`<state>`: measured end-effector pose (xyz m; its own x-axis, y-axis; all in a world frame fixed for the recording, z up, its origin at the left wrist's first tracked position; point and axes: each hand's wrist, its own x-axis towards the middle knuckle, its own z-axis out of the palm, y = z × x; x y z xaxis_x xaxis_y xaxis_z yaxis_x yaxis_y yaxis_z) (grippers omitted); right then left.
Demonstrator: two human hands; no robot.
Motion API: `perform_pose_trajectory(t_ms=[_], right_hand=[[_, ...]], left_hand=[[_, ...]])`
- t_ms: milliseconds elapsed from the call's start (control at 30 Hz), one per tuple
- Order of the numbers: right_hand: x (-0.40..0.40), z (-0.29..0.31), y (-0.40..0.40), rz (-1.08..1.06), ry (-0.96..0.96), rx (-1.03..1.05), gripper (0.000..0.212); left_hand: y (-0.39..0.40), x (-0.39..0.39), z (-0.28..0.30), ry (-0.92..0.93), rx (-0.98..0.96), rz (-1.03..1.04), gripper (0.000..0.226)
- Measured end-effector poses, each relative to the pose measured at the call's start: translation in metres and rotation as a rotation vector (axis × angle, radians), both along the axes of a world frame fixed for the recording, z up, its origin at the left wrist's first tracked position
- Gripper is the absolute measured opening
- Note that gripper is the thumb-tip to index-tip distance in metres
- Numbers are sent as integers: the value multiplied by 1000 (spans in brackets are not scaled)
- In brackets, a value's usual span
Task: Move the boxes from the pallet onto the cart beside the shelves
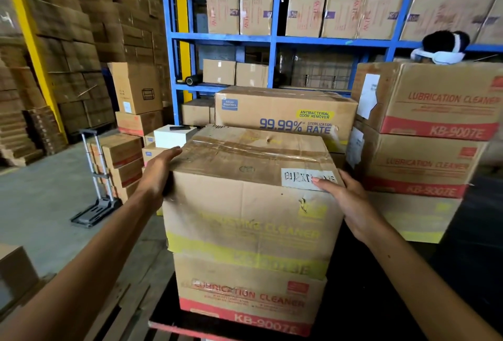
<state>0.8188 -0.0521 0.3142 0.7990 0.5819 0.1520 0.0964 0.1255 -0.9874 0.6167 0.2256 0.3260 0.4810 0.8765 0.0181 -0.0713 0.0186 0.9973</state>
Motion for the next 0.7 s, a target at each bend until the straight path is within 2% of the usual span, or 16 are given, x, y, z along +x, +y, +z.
perform_pose_trajectory(t_ms=[367, 700], right_hand=[[7, 7, -5, 23, 13, -18, 36], [12, 6, -6, 21, 17, -32, 37]], left_hand=[[-12, 1, 7, 12, -6, -5, 20], [-17, -2, 6, 17, -6, -6, 27]])
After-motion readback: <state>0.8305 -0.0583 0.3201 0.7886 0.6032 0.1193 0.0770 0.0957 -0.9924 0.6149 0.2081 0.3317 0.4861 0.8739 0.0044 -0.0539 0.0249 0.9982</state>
